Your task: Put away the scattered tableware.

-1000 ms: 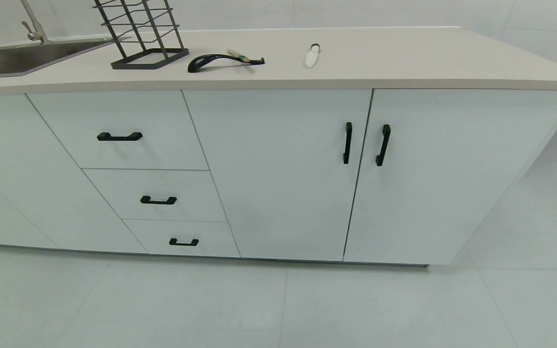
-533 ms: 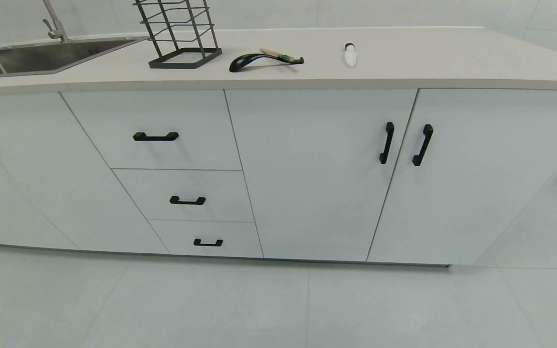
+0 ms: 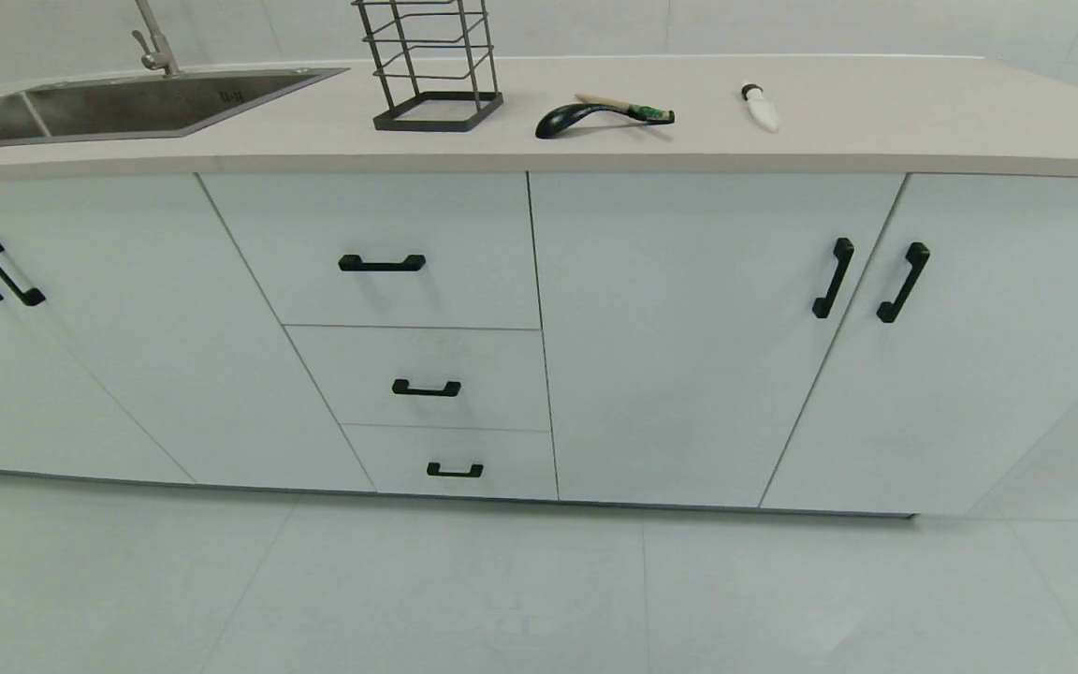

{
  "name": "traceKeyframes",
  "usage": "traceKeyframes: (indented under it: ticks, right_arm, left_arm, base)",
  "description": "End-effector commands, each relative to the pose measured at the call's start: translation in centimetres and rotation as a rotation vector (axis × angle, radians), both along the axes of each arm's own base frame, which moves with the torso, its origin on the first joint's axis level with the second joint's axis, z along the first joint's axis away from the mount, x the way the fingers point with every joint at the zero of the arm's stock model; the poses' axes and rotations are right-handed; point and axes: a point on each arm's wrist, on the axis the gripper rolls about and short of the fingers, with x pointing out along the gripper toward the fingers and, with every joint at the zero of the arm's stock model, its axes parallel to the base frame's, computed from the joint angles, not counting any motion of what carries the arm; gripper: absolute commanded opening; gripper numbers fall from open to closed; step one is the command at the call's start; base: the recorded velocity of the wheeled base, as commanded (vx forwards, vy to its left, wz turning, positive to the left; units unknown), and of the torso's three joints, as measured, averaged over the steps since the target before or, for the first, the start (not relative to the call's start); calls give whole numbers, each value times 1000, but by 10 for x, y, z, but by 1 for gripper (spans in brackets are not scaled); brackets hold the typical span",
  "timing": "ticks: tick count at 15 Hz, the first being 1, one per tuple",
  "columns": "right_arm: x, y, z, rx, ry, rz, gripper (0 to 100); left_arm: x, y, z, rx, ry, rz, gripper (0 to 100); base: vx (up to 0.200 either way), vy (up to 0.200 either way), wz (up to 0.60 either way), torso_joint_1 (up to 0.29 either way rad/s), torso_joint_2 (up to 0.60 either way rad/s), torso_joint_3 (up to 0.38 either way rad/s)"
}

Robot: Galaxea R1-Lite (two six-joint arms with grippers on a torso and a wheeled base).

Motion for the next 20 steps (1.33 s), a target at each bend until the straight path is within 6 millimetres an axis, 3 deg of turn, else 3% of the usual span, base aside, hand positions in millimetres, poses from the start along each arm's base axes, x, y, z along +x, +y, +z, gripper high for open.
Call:
traceKeyframes:
  ticks: [1, 7, 15, 20]
  right_arm:
    - [0, 0, 0, 0, 2, 1, 0]
    - [0, 0, 0, 0, 2, 1, 0]
    - [0, 0, 0, 2, 2, 1, 0]
    - [0, 0, 0, 3, 2, -1, 0]
  left_arm:
    - [0, 0, 0, 0, -1, 1, 100]
    - [0, 0, 0, -2, -1, 1, 100]
    - [0, 0, 0, 0, -1, 1, 100]
    - [0, 0, 0, 0, 0, 1, 100]
  base:
    - [0, 0, 600, 7, -2, 2]
    - [0, 0, 0, 0, 0, 0]
    - [200, 0, 0, 2, 1, 4]
    - [0, 0, 0, 0, 0, 0]
